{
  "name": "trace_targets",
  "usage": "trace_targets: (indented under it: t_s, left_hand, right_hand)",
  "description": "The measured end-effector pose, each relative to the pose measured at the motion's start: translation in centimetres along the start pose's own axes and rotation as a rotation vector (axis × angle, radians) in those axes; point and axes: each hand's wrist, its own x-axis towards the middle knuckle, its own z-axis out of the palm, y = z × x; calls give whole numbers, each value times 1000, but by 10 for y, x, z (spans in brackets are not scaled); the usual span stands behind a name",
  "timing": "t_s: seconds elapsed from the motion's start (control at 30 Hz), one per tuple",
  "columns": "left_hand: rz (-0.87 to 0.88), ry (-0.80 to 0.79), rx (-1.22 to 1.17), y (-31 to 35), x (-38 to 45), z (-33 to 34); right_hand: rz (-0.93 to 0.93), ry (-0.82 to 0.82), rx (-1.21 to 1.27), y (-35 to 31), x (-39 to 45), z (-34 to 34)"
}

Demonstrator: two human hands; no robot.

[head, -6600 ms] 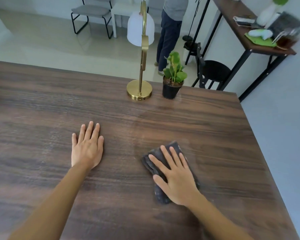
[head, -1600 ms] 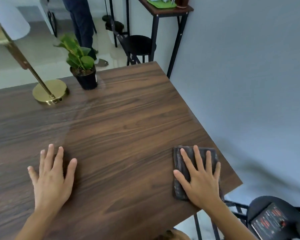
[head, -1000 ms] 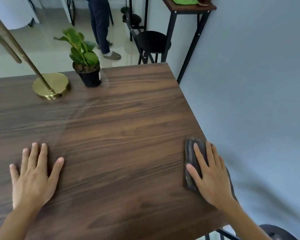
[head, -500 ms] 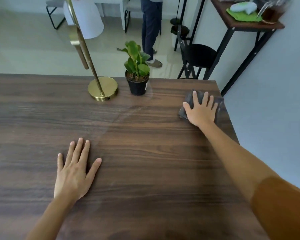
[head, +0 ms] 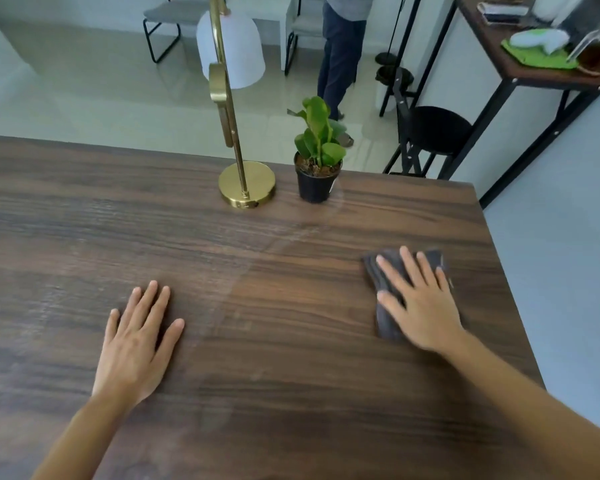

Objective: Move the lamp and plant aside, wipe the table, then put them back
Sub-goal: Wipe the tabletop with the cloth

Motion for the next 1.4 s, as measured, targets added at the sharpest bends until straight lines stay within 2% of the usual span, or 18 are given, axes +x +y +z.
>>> trace_targets:
  t_s: [0.13,0.2,0.3,0.4,0.53,0.63,0.73,0.8,0.87,0.93,0.97,1.0,1.13,1.23,1.33,1.4]
  left_hand:
    - [-30,-11,44,2,1,0]
    - [-27,-15,58,3,1,1]
    - [-28,-20,72,0,1,0]
    - [-17,-23,79,0,1,1]
    - [-12,-23,74,2,2,-1]
    - [-11,-17,56,2,1,-1]
    - [25,-16,20,-3,3,-2]
    - [95,-30,-17,-16,6,-5]
    - [139,-36,-39,-36,4,-10]
    - [129,0,-27,-57,-3,-16]
    - [108,24,-26,-65,-6,-19]
    - [87,42,-31,-70,-8,-21]
    - [45,41,-56,-75,-7,-20]
    - [67,37,-68,-79,-6,-20]
    - [104,33,-46,-86,-6,-22]
    - [118,39,-33,-87,-6,-23]
  right_hand:
    - [284,-14,59,-19,135,-9]
    - [301,-48,77,-35,190,-15]
    - [238,-105,61,-44,219,-16]
    - [158,-111,56,-42,192,-16]
    - [93,-91,42,-65,87,-5]
    - [-152,-66,40,-94,-11,11]
    - [-330,-98,26,-75,-30,11]
    - [-188,-29,-29,-55,3,5]
    - [148,7,-12,-50,53,-2]
    - [480,-17,61,-73,94,-4]
    - [567,-27,85,-96,108,-4]
    - [579,-41,94,-124,116,-2]
    - [255,-44,97,-253,99,19]
    - [-63,-57,93,-303,44,32]
    - [-335,-39,65,-266,-26,36]
    - [-284,-30,40,-203,-61,33]
